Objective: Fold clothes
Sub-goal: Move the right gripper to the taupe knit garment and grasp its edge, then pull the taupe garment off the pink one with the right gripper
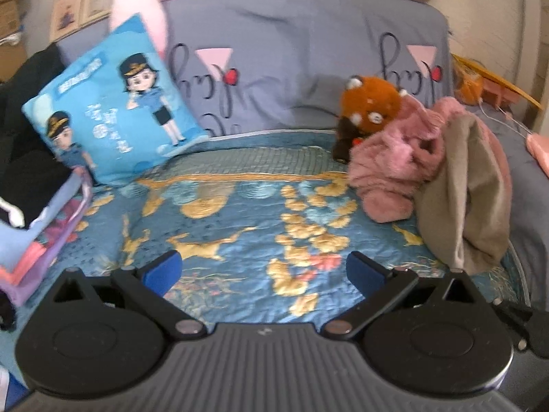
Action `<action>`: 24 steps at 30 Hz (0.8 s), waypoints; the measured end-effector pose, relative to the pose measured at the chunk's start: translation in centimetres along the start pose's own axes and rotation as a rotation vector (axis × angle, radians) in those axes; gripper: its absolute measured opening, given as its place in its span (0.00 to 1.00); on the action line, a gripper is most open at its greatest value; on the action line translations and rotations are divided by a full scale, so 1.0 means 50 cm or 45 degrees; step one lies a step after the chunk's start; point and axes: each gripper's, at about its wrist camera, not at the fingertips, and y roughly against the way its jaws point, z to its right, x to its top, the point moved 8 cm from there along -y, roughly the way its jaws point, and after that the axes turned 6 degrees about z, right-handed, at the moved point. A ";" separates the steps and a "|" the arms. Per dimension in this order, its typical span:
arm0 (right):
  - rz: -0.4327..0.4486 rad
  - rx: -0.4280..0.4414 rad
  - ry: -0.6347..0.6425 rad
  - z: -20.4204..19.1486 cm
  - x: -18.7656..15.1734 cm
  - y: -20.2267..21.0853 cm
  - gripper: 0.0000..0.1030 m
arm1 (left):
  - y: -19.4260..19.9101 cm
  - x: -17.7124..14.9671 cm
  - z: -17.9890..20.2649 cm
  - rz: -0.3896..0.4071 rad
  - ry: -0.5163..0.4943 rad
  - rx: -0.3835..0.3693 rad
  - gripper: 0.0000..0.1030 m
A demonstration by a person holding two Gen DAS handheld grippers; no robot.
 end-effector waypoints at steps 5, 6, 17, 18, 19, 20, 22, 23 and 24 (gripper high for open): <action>-0.109 -0.364 0.029 0.117 -0.058 -0.118 0.43 | 0.032 -0.012 -0.045 0.017 0.009 0.032 1.00; -0.134 -0.405 0.034 0.140 -0.071 -0.141 0.44 | 0.034 -0.015 -0.048 0.014 0.012 0.034 1.00; -0.300 -0.313 -0.200 0.192 -0.125 -0.319 0.44 | 0.012 -0.032 -0.006 -0.024 -0.043 0.019 1.00; -0.321 -0.323 -0.233 0.199 -0.130 -0.333 0.44 | 0.010 -0.033 0.000 -0.025 -0.055 0.020 1.00; -0.340 -0.329 -0.260 0.204 -0.135 -0.346 0.44 | 0.008 -0.035 0.006 -0.026 -0.065 0.019 1.00; -0.357 -0.330 -0.278 0.208 -0.139 -0.357 0.42 | 0.007 -0.036 0.010 -0.027 -0.069 0.014 1.00; -0.386 -0.296 -0.279 0.203 -0.140 -0.369 0.25 | 0.002 -0.039 0.018 -0.035 -0.065 -0.004 1.00; -0.401 -0.275 -0.278 0.199 -0.140 -0.374 0.19 | 0.000 -0.039 0.022 -0.042 -0.059 -0.016 1.00; -0.411 -0.258 -0.284 0.196 -0.139 -0.377 0.15 | -0.003 -0.040 0.025 -0.048 -0.054 -0.027 1.00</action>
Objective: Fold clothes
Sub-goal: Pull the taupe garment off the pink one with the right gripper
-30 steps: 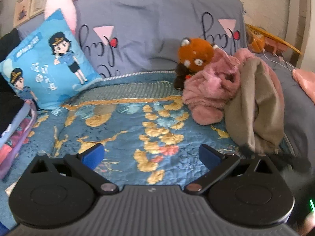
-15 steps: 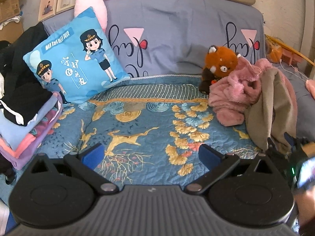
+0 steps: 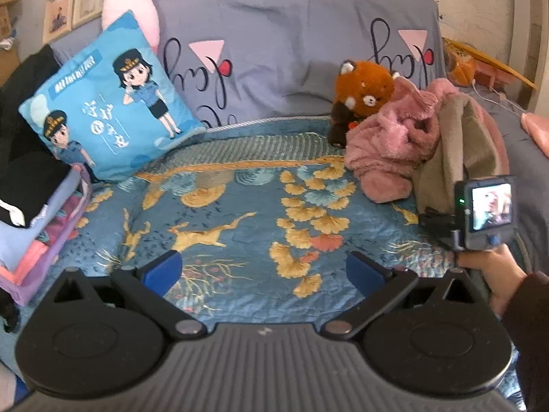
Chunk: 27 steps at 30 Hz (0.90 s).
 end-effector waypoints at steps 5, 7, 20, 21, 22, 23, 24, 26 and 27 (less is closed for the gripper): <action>0.029 0.072 -0.229 0.024 0.006 0.031 0.11 | -0.005 -0.004 0.020 -0.021 -0.019 -0.047 1.00; 0.044 0.051 -0.235 0.029 0.006 0.049 0.11 | 0.000 -0.006 0.029 -0.029 -0.021 -0.088 1.00; 0.111 0.086 -0.184 0.017 0.006 0.227 0.10 | 0.074 0.008 0.034 0.004 0.038 -0.131 1.00; 0.118 0.098 -0.183 0.012 0.007 0.242 0.10 | 0.083 0.010 0.032 0.011 0.041 -0.134 1.00; 0.130 0.114 -0.174 0.002 0.009 0.258 0.10 | 0.091 0.012 0.030 0.018 0.044 -0.136 1.00; 0.140 0.131 -0.165 -0.007 0.011 0.273 0.10 | 0.101 0.014 0.028 0.025 0.046 -0.136 1.00; 0.149 0.148 -0.156 -0.017 0.013 0.290 0.10 | 0.110 0.016 0.026 0.032 0.048 -0.135 1.00; 0.167 0.183 -0.139 -0.038 0.018 0.322 0.10 | 0.130 0.019 0.020 0.051 0.050 -0.133 1.00; 0.175 0.200 -0.131 -0.048 0.021 0.338 0.10 | 0.139 0.021 0.016 0.061 0.051 -0.132 1.00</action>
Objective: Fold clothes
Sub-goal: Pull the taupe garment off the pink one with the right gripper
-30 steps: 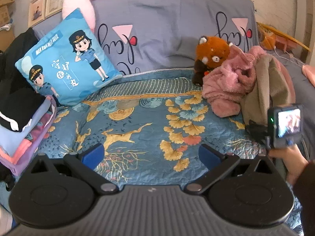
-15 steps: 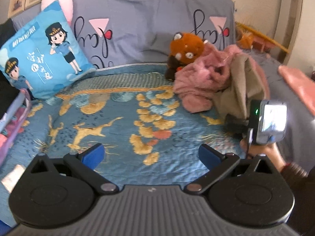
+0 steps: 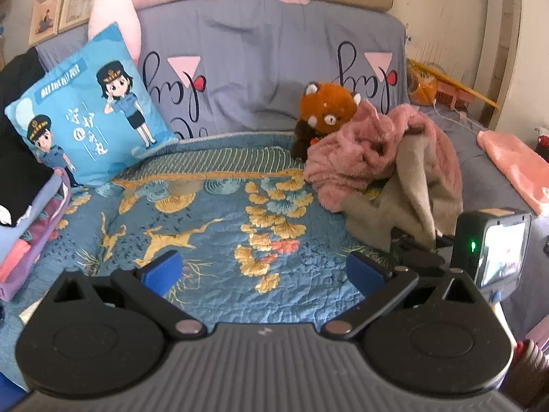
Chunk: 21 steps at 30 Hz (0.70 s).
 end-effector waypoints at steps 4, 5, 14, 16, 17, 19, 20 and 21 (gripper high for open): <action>0.033 0.074 0.032 -0.057 0.020 0.055 0.10 | 0.039 0.007 -0.015 0.044 0.005 0.010 1.00; 0.041 0.097 0.035 -0.073 0.025 0.069 0.10 | 0.048 0.008 -0.021 0.052 0.008 0.014 1.00; 0.098 0.231 0.092 -0.196 0.061 0.143 0.10 | 0.122 -0.001 -0.119 0.113 0.064 0.104 1.00; 0.102 0.250 0.090 -0.210 0.063 0.150 0.10 | 0.136 -0.006 -0.152 0.121 0.083 0.134 1.00; 0.107 0.259 0.095 -0.219 0.063 0.154 0.10 | 0.140 -0.010 -0.171 0.119 0.096 0.153 1.00; 0.114 0.285 0.104 -0.237 0.061 0.162 0.10 | 0.144 -0.019 -0.210 0.107 0.124 0.192 1.00; 0.116 0.304 0.108 -0.247 0.060 0.166 0.10 | 0.144 -0.024 -0.230 0.099 0.139 0.212 1.00; 0.116 0.327 0.114 -0.261 0.059 0.170 0.10 | 0.144 -0.028 -0.250 0.092 0.156 0.228 1.00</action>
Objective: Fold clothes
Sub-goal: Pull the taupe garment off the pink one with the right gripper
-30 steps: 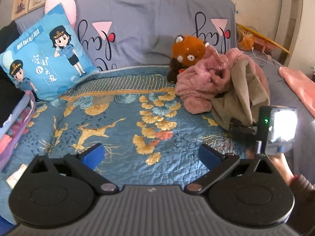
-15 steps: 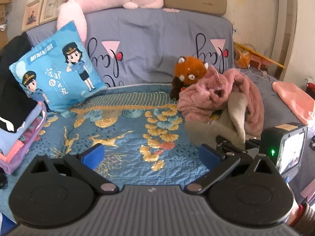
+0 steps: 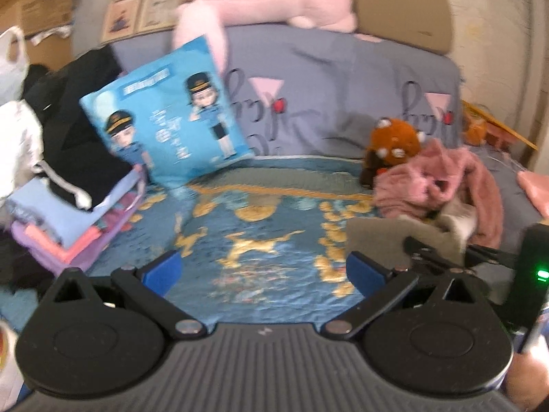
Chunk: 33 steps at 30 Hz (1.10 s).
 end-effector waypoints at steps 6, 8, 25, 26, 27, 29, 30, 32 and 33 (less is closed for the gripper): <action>-0.028 0.128 0.061 -0.119 -0.019 -0.013 0.10 | -0.015 -0.009 -0.107 -0.021 0.084 0.095 1.00; -0.036 0.181 0.090 -0.170 -0.027 -0.020 0.10 | -0.011 -0.006 -0.142 -0.004 0.090 0.149 1.00; -0.085 0.538 0.164 -0.429 -0.082 -0.049 0.10 | 0.020 -0.006 -0.330 -0.013 0.096 0.438 1.00; -0.107 0.532 0.154 -0.424 -0.092 -0.058 0.10 | 0.018 -0.010 -0.329 -0.021 0.092 0.440 1.00; -0.132 0.531 0.146 -0.418 -0.102 -0.066 0.10 | 0.015 -0.012 -0.325 -0.028 0.087 0.438 1.00; -0.178 0.536 0.145 -0.406 -0.121 -0.075 0.11 | 0.006 -0.017 -0.309 -0.039 0.074 0.423 1.00; -0.185 0.544 0.150 -0.400 -0.127 -0.074 0.11 | 0.000 -0.019 -0.300 -0.045 0.068 0.413 1.00; -0.183 0.574 0.167 -0.390 -0.137 -0.065 0.12 | -0.010 -0.023 -0.279 -0.056 0.052 0.390 1.00; -0.182 0.590 0.175 -0.384 -0.141 -0.061 0.13 | -0.018 -0.025 -0.264 -0.061 0.042 0.374 1.00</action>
